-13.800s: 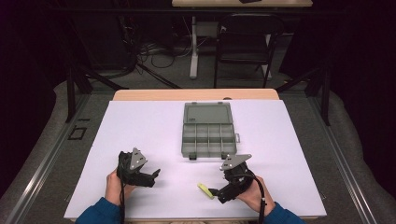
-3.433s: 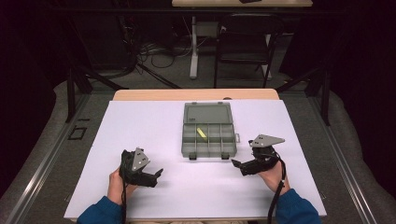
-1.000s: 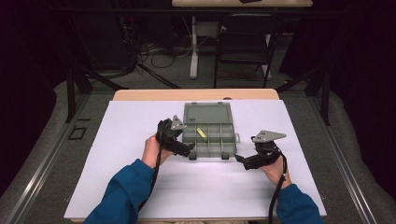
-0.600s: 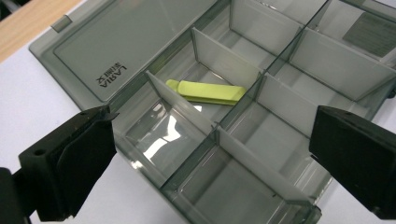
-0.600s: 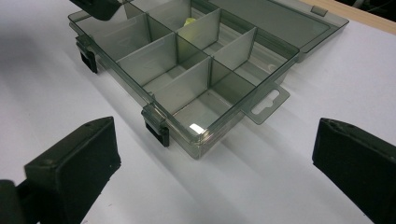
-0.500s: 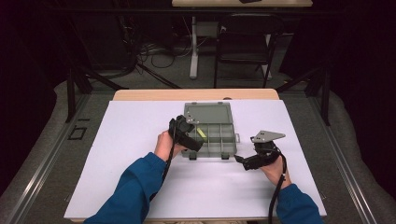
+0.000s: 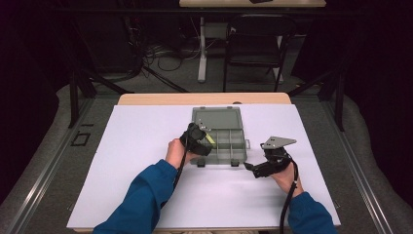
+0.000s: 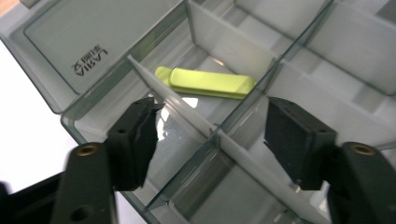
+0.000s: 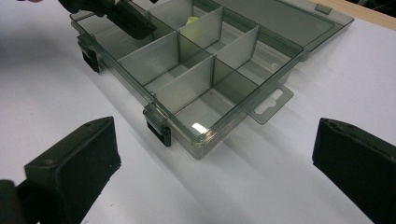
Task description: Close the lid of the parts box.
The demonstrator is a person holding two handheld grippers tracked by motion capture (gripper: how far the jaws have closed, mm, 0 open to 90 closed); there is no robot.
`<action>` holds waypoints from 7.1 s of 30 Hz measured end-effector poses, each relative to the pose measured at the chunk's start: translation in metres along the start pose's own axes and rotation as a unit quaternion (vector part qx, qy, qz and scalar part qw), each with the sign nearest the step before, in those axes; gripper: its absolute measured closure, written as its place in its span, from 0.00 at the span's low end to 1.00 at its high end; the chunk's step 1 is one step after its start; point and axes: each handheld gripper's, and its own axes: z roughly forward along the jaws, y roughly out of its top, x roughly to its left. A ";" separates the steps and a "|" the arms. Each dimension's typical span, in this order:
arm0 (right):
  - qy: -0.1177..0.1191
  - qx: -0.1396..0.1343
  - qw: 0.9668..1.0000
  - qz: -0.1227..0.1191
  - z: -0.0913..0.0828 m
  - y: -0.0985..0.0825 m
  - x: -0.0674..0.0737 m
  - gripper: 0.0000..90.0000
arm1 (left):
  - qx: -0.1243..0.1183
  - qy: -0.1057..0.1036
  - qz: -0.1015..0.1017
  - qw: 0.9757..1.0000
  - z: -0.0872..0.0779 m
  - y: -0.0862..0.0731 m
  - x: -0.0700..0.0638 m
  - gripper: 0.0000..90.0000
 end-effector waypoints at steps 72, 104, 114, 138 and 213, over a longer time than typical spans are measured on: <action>-0.048 0.010 0.999 0.009 0.061 0.056 -0.079 0.60 | -0.019 -0.024 -0.018 0.999 0.007 -0.009 0.002 0.58; -0.046 0.091 0.994 0.024 0.112 0.041 -0.097 1.00 | -0.024 -0.028 -0.018 0.999 0.007 -0.010 0.003 0.58; -0.030 0.101 0.994 0.039 0.114 0.044 -0.104 1.00 | -0.024 -0.029 -0.004 0.999 0.009 -0.011 0.003 0.58; -0.047 0.072 0.995 0.054 0.119 0.042 -0.109 1.00 | -0.006 -0.033 0.000 0.999 0.014 -0.011 0.003 0.56; -0.066 -0.052 0.996 -0.001 0.088 0.062 -0.097 1.00 | -0.015 -0.028 -0.017 0.999 0.014 -0.012 0.003 0.52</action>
